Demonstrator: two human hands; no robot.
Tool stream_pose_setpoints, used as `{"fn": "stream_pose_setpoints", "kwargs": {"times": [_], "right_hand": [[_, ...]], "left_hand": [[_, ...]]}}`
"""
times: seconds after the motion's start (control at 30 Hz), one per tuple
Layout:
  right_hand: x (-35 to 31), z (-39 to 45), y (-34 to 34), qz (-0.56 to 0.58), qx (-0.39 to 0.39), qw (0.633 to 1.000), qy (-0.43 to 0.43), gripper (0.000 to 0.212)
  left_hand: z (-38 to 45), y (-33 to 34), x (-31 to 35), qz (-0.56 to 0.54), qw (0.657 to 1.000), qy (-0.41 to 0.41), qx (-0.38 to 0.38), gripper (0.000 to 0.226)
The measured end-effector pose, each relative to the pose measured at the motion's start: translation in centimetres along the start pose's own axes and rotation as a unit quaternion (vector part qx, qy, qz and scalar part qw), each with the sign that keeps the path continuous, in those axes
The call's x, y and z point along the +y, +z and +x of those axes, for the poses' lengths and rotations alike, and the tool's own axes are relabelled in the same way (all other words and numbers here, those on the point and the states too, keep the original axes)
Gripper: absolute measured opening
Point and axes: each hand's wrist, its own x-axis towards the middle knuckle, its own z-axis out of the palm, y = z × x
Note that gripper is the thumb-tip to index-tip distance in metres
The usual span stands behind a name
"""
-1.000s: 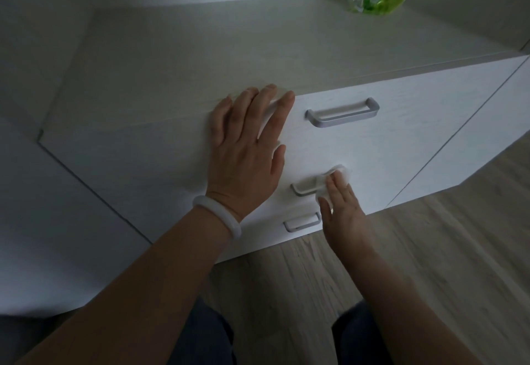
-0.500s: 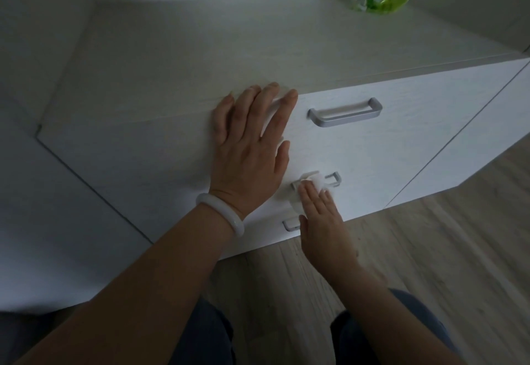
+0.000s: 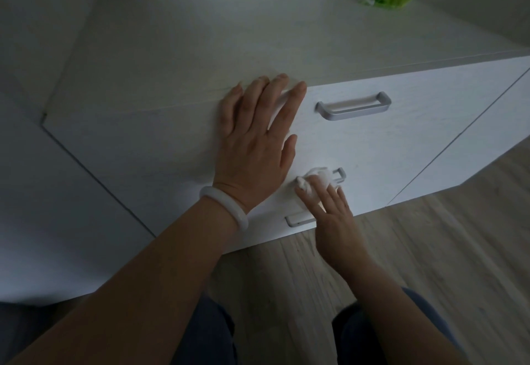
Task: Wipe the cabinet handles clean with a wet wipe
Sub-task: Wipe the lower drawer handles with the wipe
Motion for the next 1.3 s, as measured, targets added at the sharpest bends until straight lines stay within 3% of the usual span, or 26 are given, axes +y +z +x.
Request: {"fn": "stream_pose_setpoints", "kwargs": {"times": [0.13,0.3,0.57,0.67,0.73,0.83,0.93,1.07,1.2,1.3], "right_hand": [[-2.9,0.3,0.2,0.022,0.015,0.999,0.020,0.091],[1.3,0.2,-0.6,-0.016,0.028,0.995,0.090,0.093],[-0.7,1.9,-0.2,0.089,0.034,0.992,0.082,0.047],[0.9,2.7,-0.7,0.069,0.088,0.983,0.149,0.045],[-0.6,3.3,-0.4,0.052,0.074,0.983,0.162,0.030],[-3.1,3.0,0.9,0.028,0.032,0.995,0.087,0.038],[-0.6,2.3,0.5,0.036,0.044,0.994,0.095,0.039],[-1.2,3.0,0.3,0.060,0.041,0.979,0.188,0.045],[-4.1,2.6,1.3,0.074,0.000,0.988,0.137,0.065],[-0.1,1.9,0.3,-0.040,0.025,0.995,0.087,0.056]], "left_hand": [[-0.1,0.0,0.0,-0.001,1.000,-0.003,-0.002,0.064],[-0.1,0.0,-0.2,0.001,1.000,0.007,-0.005,0.063],[-0.1,0.2,-0.2,-0.001,1.000,0.004,0.005,0.058],[-0.1,0.2,-0.3,-0.003,1.000,0.013,0.007,0.060],[0.0,0.3,-0.3,0.000,1.000,0.010,0.009,0.060],[0.0,0.3,-0.3,0.006,1.000,0.007,0.010,0.059],[-0.1,0.2,-0.5,0.005,1.000,0.015,0.007,0.060],[0.0,0.3,-0.3,0.002,1.000,0.010,0.011,0.060],[0.0,0.4,-0.3,0.007,1.000,0.008,0.016,0.060],[0.0,0.3,-0.4,0.003,1.000,0.015,0.013,0.060]]}}
